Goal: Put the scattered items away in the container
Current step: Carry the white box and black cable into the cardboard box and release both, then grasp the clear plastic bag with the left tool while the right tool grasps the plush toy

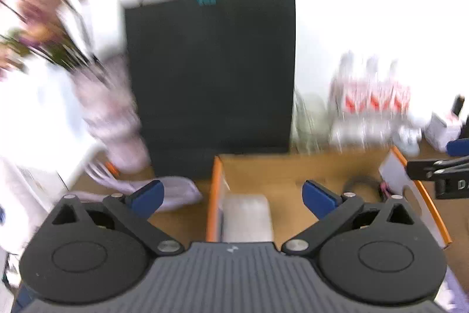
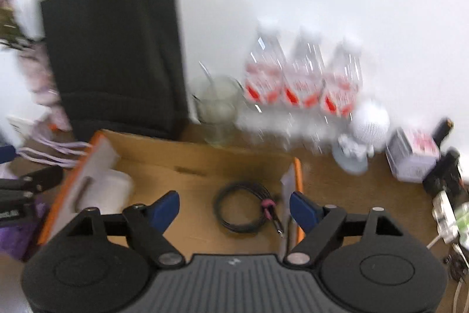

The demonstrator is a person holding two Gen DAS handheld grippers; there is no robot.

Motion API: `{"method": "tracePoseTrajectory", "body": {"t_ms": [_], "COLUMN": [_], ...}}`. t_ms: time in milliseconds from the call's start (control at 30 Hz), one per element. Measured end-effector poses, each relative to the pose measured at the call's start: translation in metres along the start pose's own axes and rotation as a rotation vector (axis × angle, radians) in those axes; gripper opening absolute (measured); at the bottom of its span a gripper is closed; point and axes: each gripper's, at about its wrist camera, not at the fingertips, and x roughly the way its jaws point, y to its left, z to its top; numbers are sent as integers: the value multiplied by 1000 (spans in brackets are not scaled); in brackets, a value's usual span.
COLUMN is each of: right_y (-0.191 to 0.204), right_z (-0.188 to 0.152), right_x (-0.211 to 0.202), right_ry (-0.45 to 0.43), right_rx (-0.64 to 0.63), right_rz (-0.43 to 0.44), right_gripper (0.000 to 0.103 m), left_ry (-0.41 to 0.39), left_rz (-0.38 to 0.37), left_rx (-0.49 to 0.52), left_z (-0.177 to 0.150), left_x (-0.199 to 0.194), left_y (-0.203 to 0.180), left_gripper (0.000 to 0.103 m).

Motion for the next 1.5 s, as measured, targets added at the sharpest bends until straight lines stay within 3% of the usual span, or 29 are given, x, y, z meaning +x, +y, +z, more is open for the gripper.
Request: {"method": "tracePoseTrajectory", "body": {"t_ms": [33, 100, 133, 200, 333, 433, 500, 633, 767, 867, 1000, 1133, 1500], "right_y": [4, 7, 6, 11, 19, 20, 22, 27, 20, 24, 35, 37, 40], "right_z": [-16, -53, -72, -97, -135, -189, -233, -298, -343, -361, -382, -394, -364], "right_x": [-17, -51, -65, -83, -111, -143, -160, -182, -200, -211, -230, -232, -218], "right_ry": [-100, -294, -365, -418, -411, -439, -448, -364, -318, -275, -319, -326, -240], "right_rx": [-5, 13, 22, 32, 64, 115, 102, 44, 107, 105, 68, 90, 53], "right_rz": [-23, -10, 35, 65, 18, 31, 41, 2, 64, 70, 38, 64, 111], "right_gripper": [82, 89, 91, 92, 92, 95, 100, 100, 100, 100, 100, 100, 100], "left_ry": [-107, -236, -252, -238, -187, -159, -184, -163, -131, -110, -145, -137, -51], "left_rz": [4, -45, -78, -107, -48, -50, -54, -27, -59, -66, -80, -78, -99], "left_rx": [-20, -71, -89, -101, -71, -91, -126, -105, -130, -109, -70, -48, -39], "left_z": [-16, -43, -53, -68, -95, -137, -171, -219, -247, -261, -277, -279, -258], "left_x": [-20, -53, -64, -80, -118, -161, -190, -234, -260, -275, -290, -284, -247], "left_y": [2, 7, 9, 10, 7, 9, 12, 8, 6, -1, -3, -6, 3], "left_gripper": [103, 103, 103, 103, 103, 103, 103, 103, 103, 103, 103, 103, 103]}}
